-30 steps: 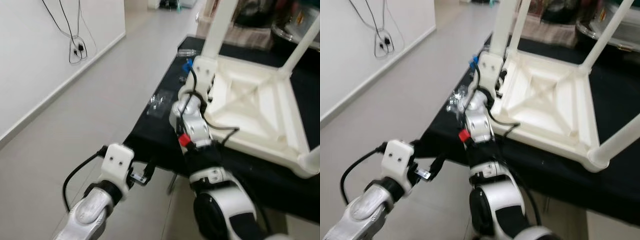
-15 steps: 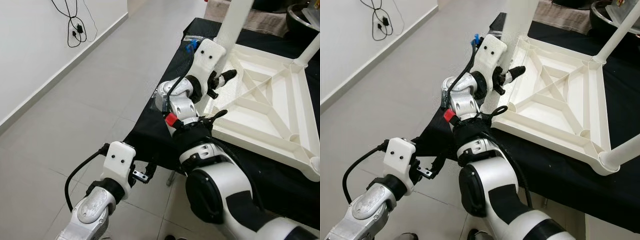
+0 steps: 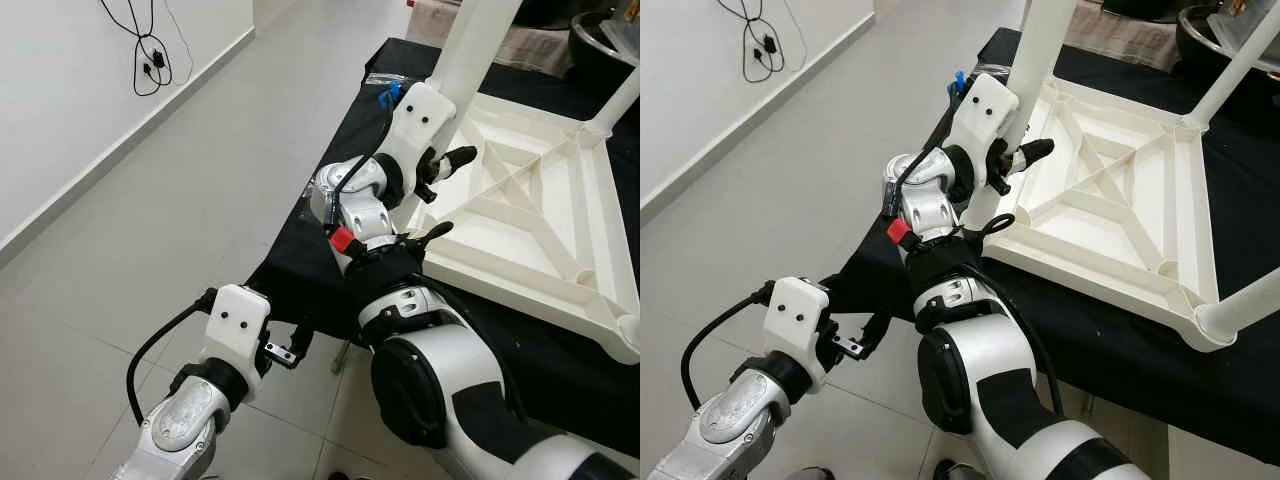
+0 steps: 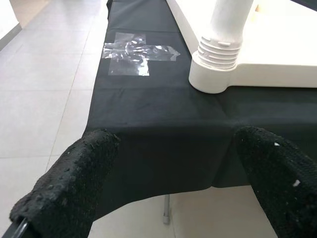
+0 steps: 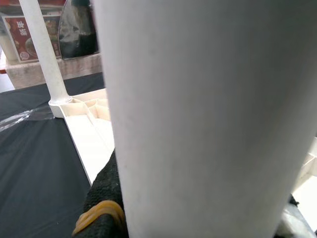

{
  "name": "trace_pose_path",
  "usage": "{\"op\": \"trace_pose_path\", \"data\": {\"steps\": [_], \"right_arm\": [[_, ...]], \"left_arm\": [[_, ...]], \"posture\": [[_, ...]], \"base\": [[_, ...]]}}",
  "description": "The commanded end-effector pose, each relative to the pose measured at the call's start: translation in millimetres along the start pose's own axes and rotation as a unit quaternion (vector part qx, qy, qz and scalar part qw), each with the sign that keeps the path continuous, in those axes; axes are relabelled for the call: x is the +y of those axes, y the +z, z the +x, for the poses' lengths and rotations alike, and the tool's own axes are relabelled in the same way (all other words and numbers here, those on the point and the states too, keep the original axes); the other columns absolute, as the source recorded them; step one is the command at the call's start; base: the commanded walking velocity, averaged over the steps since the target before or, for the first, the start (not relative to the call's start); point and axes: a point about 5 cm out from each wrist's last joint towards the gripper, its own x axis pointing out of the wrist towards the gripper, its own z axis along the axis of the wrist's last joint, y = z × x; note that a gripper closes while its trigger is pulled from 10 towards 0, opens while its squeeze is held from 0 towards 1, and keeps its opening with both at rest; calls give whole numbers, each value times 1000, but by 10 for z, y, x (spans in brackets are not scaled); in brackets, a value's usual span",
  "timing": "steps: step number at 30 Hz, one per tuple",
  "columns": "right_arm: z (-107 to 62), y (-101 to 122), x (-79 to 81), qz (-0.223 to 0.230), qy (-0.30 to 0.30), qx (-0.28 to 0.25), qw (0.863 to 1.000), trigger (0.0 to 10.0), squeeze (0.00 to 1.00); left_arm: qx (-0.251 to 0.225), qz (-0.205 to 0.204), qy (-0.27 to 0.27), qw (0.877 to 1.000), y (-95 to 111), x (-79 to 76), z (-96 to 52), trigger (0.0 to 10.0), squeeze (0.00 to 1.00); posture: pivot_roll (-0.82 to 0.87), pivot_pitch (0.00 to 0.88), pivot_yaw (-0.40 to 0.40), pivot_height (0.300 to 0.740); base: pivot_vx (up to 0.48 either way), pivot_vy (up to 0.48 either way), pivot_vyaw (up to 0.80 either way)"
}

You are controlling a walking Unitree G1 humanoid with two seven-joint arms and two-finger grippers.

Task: Building children table

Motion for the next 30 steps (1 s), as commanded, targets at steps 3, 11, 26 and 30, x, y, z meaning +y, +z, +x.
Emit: {"op": "trace_pose_path", "data": {"steps": [3, 11, 26, 30], "right_arm": [[123, -587, -312, -34, -75, 139, 987, 10000, 0], [176, -653, -368, -36, -41, 119, 991, 10000, 0], [80, -584, -43, 65, 451, 147, 878, 10000, 0], [150, -683, -67, 31, 483, 156, 861, 10000, 0]], "left_arm": [[12, -1, -4, 1000, -58, -32, 13, 10000, 0], [10, -3, -3, 1000, -54, -33, 20, 10000, 0], [8, 0, 4, 1000, -54, -1, 29, 10000, 0], [7, 1, 4, 1000, -54, 0, 32, 10000, 0]], "posture": [[193, 187, -107, 740], [193, 183, -105, 740], [166, 179, -107, 740], [161, 176, -110, 740]], "base": [[0, 0, 0], [0, 0, 0], [0, 0, 0], [0, 0, 0]]}}
